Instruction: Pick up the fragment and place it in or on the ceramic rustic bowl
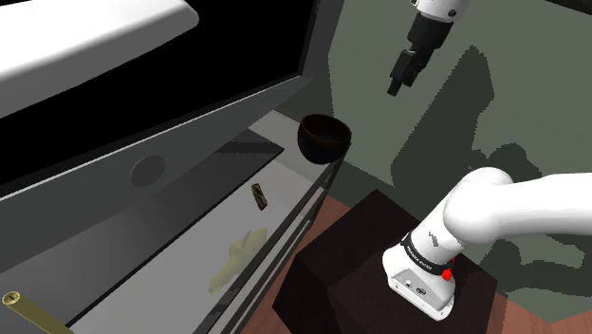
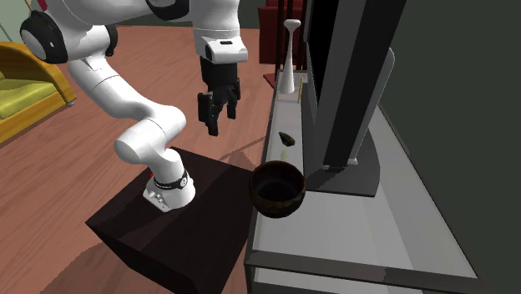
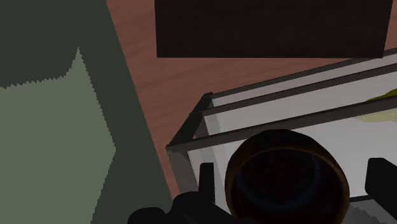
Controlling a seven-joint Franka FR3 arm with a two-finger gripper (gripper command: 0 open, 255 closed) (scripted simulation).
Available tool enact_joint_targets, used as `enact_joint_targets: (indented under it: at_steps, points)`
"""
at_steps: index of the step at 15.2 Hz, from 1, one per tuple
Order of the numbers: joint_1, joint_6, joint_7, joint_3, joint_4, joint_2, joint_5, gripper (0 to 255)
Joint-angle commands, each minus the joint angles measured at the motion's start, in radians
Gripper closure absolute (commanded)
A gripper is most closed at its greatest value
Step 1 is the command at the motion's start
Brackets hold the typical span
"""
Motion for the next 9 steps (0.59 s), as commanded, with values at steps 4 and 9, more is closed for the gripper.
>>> enact_joint_targets:
  at_steps: [4, 9]
  points:
    - [0.011, 0.040, 0.091, 0.062, -0.054, -0.005, 0.047, 0]
    - [0.033, 0.117, 0.241, 0.169, -0.118, 0.018, 0.127, 0]
